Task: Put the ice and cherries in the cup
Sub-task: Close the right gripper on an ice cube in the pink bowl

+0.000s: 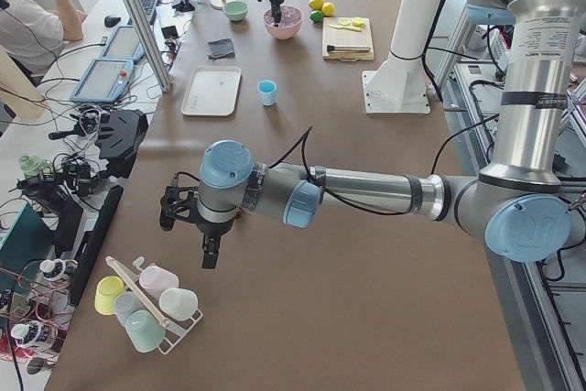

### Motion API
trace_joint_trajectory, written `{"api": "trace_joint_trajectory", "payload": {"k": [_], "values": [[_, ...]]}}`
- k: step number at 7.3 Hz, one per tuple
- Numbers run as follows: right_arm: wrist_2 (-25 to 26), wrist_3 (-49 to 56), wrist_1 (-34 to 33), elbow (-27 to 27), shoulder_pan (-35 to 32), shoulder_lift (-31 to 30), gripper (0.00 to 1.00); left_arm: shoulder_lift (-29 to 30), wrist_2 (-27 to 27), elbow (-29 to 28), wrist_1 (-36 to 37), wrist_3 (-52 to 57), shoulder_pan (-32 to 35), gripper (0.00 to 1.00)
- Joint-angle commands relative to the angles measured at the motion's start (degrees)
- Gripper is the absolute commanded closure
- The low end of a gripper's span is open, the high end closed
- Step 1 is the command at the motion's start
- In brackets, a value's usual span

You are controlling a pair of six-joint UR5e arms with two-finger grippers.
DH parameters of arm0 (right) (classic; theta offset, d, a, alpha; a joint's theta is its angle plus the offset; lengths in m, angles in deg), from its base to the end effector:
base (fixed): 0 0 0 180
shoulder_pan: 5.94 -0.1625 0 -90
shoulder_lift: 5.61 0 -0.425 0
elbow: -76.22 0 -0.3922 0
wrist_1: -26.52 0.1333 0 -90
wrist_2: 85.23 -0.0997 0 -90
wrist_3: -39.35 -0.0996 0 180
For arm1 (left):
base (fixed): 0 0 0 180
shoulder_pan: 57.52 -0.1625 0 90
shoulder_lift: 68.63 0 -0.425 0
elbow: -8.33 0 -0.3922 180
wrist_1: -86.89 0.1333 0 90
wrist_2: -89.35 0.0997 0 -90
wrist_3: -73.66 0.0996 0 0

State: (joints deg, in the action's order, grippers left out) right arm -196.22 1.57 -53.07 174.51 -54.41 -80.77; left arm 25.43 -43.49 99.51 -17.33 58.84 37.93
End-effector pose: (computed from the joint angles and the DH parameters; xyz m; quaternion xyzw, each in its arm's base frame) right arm -0.3274 -0.5169 0.4417 0.1071 -0.3153 -0.0833 0.9392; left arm -0.1165 -0.5303 0.5863 0.1274 0.3716 -0.1007 0.9141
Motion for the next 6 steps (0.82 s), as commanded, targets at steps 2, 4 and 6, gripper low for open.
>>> {"api": "trace_joint_trajectory", "payload": {"k": [2, 4, 6], "values": [[0.69, 0.33, 0.05, 0.85, 0.22, 0.01, 0.81, -0.02, -0.05, -0.03, -0.01, -0.03, 0.00, 0.02], [1.21, 0.42, 0.05, 1.81, 0.13, -0.07, 1.00, -0.02, 0.03, -0.29, -0.01, -0.03, 0.00, 0.02], [1.74, -0.02, 0.05, 1.90, 0.13, -0.08, 1.00, 0.51, 0.03, -0.90, -0.01, -0.03, 0.00, 0.02]]}}
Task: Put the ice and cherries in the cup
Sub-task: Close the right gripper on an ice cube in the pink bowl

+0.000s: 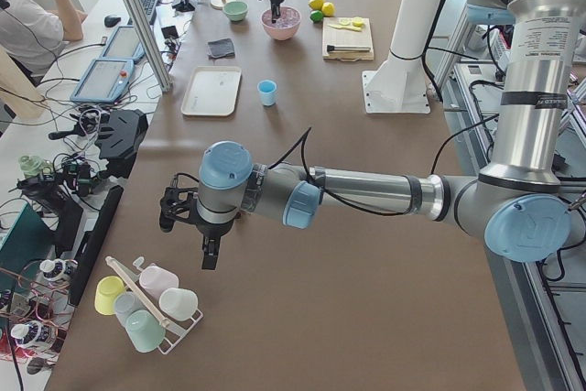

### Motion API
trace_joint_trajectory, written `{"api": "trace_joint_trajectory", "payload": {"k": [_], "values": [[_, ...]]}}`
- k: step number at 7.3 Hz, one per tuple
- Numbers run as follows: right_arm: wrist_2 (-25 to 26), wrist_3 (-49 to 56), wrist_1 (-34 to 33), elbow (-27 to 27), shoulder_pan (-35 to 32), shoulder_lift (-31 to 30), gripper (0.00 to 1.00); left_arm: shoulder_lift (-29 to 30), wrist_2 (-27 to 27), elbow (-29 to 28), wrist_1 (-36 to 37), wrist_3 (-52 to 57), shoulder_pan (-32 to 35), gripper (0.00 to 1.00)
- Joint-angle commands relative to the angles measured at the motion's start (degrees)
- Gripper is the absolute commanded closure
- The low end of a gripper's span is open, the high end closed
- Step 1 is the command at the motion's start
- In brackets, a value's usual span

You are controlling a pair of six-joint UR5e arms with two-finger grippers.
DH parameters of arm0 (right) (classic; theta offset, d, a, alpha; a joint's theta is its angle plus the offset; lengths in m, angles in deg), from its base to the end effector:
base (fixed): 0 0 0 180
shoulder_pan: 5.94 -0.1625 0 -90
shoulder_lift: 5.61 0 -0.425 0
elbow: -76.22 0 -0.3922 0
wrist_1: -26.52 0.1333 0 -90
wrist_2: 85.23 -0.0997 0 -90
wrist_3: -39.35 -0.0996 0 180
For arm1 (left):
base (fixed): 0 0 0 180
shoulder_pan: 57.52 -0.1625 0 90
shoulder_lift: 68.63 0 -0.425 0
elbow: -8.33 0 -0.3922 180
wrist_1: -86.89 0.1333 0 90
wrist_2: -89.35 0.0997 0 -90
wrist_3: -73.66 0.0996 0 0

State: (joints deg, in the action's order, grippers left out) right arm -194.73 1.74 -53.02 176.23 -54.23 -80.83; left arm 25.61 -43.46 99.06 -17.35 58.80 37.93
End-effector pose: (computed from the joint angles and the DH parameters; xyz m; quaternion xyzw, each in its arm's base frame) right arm -0.3246 -0.5145 0.4281 0.1267 -0.3147 -0.0848 0.9369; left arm -0.1166 -0.5317 0.5886 0.1253 0.3714 -0.1019 0.9143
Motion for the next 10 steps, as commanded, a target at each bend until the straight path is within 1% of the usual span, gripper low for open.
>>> {"api": "trace_joint_trajectory", "payload": {"k": [1, 2, 3, 4, 6, 8, 10], "values": [[-0.10, -0.10, -0.09, 1.32, -0.05, -0.01, 1.00, 0.50, 0.01, -0.98, 0.00, 0.00, 0.00, 0.02], [-0.54, -0.27, -0.17, 2.38, -0.13, -0.19, 1.00, 0.51, 0.01, -0.99, 0.00, 0.00, 0.00, 0.02], [-0.37, -0.62, -0.18, 2.30, -0.13, -0.19, 0.64, 0.51, 0.01, -1.07, 0.00, 0.00, 0.00, 0.02], [-0.19, -2.36, -0.18, 2.21, -0.13, -0.36, 0.01, 0.51, 0.01, -1.07, 0.00, -0.09, 0.00, 0.02], [-0.28, -3.34, -0.18, 1.95, -0.05, -0.45, 0.00, 0.42, -0.08, -1.07, -0.26, -0.09, 0.00, 0.02], [-0.46, -11.13, -0.09, 1.77, 0.56, -0.80, 0.00, 0.42, -0.08, -0.90, -0.35, -0.09, 0.00, 0.02], [0.16, -11.34, -0.09, 1.51, 1.53, -1.42, 0.00, 0.42, -0.08, -0.99, -1.14, 0.00, 0.00, 0.02]]}}
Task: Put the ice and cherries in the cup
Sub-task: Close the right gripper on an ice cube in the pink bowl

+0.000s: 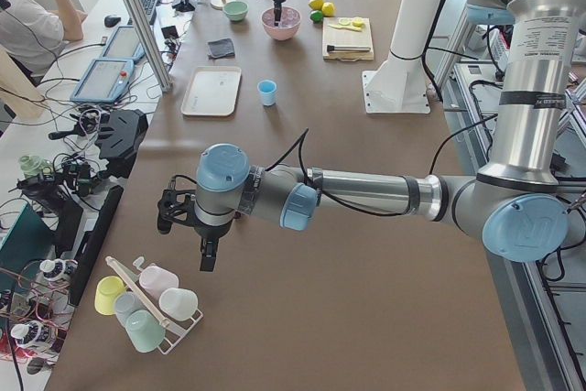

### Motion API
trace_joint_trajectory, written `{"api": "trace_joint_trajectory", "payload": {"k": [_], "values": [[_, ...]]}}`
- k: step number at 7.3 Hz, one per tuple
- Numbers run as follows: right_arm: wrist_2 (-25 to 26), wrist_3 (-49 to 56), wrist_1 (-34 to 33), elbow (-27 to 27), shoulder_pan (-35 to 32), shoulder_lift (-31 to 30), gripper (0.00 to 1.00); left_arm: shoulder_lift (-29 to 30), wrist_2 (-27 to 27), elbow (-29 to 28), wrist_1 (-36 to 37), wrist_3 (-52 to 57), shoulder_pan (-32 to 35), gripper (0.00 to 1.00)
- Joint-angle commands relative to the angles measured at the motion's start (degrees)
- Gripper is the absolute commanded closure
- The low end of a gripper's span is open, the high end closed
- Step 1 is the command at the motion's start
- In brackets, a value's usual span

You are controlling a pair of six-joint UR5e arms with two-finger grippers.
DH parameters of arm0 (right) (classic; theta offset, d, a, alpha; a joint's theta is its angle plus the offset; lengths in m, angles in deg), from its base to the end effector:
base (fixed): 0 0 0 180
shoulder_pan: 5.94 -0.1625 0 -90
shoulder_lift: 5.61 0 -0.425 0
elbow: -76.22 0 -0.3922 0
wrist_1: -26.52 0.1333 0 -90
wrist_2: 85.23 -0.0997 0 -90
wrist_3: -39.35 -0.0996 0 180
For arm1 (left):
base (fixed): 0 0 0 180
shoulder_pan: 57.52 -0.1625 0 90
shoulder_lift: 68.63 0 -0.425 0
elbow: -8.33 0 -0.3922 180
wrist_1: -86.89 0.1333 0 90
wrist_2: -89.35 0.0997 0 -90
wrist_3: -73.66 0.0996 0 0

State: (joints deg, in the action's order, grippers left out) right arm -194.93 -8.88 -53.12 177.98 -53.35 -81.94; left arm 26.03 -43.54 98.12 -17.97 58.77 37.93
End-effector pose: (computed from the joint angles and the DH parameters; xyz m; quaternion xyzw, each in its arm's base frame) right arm -0.3261 -0.5021 0.4248 0.0966 -0.3299 -0.0064 0.9390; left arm -0.1169 -0.5351 0.5916 0.1259 0.3721 -0.1017 0.9140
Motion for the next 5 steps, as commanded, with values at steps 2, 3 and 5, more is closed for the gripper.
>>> {"api": "trace_joint_trajectory", "payload": {"k": [2, 3, 5], "values": [[1.68, -0.64, 0.01, -1.21, 1.27, -0.32, 0.00, 0.00, 0.00, 0.04, -0.61, -0.05, 0.00, 0.02], [1.77, -0.64, 0.01, -1.13, 1.36, -0.67, 0.00, 0.00, 0.00, 0.30, -0.61, -0.05, 0.00, 0.02], [3.51, -0.73, 0.01, -0.78, 2.23, -0.76, 0.50, -0.09, 0.00, 0.57, -0.69, 0.03, 0.00, 0.02]]}}
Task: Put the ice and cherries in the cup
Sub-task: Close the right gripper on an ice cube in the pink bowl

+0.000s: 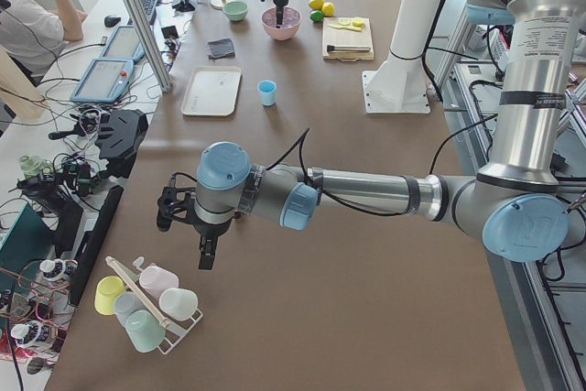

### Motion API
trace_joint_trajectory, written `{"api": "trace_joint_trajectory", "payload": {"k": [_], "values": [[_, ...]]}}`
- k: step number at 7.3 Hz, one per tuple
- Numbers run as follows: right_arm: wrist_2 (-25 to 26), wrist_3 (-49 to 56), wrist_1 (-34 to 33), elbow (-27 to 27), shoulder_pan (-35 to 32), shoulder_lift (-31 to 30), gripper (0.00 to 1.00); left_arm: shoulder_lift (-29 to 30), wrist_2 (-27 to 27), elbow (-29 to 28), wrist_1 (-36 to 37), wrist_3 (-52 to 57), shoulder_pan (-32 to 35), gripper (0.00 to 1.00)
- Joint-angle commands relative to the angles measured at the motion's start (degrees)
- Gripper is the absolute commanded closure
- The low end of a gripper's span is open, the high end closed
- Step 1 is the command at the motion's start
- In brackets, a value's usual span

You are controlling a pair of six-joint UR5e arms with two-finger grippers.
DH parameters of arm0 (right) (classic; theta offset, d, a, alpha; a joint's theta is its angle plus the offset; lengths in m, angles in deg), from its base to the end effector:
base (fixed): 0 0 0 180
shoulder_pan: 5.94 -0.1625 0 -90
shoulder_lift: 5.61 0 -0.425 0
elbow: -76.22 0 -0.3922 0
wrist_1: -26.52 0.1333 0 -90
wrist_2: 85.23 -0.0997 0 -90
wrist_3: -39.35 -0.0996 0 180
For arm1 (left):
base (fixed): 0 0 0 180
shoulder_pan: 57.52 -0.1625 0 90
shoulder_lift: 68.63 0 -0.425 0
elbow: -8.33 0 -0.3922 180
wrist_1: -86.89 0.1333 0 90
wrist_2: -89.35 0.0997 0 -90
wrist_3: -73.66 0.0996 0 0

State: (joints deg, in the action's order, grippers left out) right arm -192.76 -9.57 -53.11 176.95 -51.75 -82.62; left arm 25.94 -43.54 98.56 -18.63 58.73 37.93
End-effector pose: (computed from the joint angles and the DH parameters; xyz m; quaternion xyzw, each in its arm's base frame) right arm -0.3375 -0.4953 0.4416 0.0934 -0.3105 -0.0056 0.9459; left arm -0.1168 -0.5348 0.5871 0.1339 0.3722 -0.0986 0.9131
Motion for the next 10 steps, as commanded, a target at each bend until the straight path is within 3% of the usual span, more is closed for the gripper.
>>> {"api": "trace_joint_trajectory", "payload": {"k": [1, 3, 10], "values": [[3.10, 0.05, 0.00, 0.17, 1.68, -0.08, 0.71, 0.00, 0.00, 0.12, -0.04, -0.02, 0.00, 0.02], [3.12, 0.05, 0.00, 0.43, 1.87, 0.01, 1.00, 0.18, 0.00, 0.03, -0.04, -0.02, 0.00, 0.02], [2.68, 0.40, -0.61, 1.84, 0.46, 0.80, 1.00, 0.35, 0.00, -0.49, 0.05, -0.02, -0.09, 0.02]]}}
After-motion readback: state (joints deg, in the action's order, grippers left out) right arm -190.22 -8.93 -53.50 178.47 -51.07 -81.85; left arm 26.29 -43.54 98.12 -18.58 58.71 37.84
